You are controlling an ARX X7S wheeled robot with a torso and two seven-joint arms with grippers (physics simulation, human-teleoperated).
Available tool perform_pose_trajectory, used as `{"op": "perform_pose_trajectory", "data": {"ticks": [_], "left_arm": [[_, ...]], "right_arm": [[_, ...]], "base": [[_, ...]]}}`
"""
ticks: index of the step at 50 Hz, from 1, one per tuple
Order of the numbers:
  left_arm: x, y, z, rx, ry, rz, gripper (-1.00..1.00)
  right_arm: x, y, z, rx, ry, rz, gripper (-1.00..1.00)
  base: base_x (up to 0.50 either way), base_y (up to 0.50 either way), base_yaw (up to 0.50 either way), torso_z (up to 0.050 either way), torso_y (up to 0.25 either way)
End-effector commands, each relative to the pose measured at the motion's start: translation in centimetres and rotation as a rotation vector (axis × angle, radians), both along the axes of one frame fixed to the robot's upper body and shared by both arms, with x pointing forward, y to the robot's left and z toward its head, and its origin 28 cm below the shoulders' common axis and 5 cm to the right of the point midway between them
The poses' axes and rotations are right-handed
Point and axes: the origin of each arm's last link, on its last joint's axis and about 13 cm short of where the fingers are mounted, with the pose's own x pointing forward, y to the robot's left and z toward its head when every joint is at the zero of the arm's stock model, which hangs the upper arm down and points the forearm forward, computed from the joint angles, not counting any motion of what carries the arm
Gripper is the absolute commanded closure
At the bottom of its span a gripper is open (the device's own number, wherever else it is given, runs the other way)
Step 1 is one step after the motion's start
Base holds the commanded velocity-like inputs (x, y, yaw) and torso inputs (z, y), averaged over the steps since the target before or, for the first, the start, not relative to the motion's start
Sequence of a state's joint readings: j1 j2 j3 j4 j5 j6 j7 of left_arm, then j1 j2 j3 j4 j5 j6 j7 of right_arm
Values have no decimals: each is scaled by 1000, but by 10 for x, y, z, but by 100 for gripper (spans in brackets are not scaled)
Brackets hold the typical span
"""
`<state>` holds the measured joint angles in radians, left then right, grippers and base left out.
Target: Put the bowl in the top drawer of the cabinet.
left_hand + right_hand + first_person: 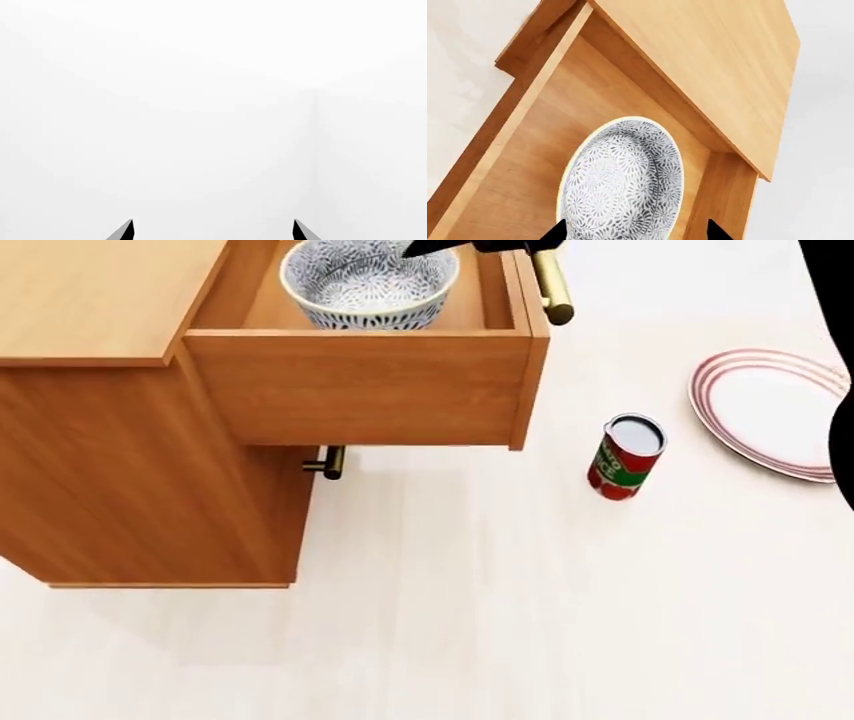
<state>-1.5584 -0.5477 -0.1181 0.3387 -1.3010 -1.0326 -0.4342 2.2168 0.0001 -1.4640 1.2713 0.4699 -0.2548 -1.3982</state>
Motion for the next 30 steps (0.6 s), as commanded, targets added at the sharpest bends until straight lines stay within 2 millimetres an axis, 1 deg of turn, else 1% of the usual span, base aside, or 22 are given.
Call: {"op": "perform_pose_trajectory", "data": {"ticks": [1,10,20,30], "left_arm": [[0,0,0,0,-4,-6,-100],[0,0,0,-2,-7,-10,-100],[0,0,0,-5,0,-28,-100],[0,0,0,-2,14,-50,-100]], "right_arm": [[-1,-3,2,2,21,-14,-100],[-1,-6,4,32,25,-13,-100],[-1,-12,4,137,16,21,-100],[3,-39,2,295,-7,-1,-100]], "base": [[0,0,0,-11,158],[0,0,0,-13,181],[0,0,0,-15,214],[0,0,0,-15,213]]}}
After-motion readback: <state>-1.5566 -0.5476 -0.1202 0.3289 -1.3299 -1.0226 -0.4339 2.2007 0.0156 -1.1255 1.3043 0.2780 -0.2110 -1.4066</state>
